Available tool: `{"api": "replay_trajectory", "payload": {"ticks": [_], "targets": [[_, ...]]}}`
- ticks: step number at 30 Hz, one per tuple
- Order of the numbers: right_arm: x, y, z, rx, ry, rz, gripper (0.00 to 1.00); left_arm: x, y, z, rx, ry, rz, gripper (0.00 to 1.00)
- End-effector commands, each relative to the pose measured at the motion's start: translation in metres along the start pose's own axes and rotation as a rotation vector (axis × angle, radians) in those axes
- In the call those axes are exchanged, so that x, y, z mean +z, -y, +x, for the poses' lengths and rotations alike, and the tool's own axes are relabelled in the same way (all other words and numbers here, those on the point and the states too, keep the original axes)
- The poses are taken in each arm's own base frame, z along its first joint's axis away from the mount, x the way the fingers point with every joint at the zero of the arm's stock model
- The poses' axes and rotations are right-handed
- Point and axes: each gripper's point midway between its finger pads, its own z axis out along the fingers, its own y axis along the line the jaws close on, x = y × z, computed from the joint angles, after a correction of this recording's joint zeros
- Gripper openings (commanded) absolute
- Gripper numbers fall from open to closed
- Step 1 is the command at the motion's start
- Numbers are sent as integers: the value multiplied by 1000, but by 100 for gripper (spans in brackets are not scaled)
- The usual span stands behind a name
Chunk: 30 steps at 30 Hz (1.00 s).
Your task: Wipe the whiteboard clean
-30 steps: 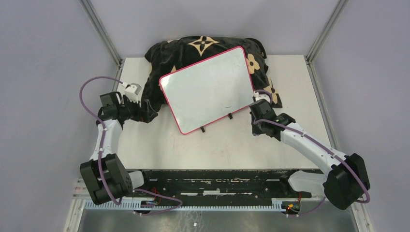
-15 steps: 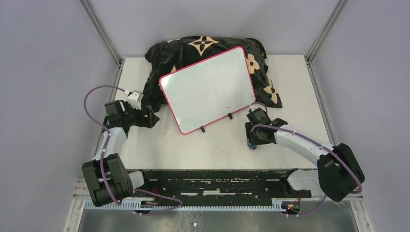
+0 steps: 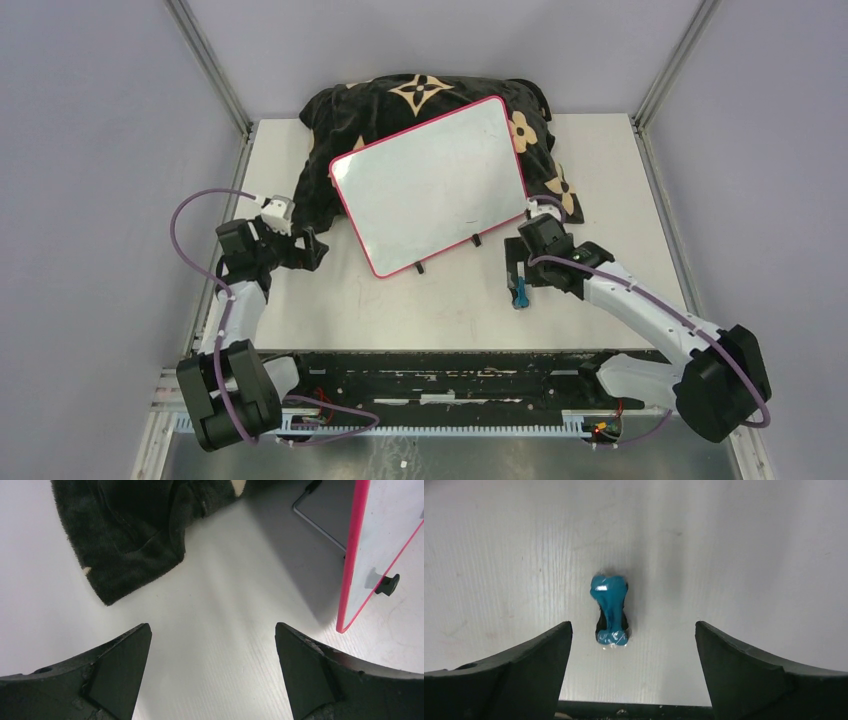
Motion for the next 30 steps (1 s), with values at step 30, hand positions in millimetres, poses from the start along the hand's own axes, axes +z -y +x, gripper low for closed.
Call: {"api": "replay_trajectory", "payload": {"ticks": [30], "targets": [[39, 187, -144, 243, 566, 661, 100, 1, -4, -14, -27, 73, 4, 99]]}}
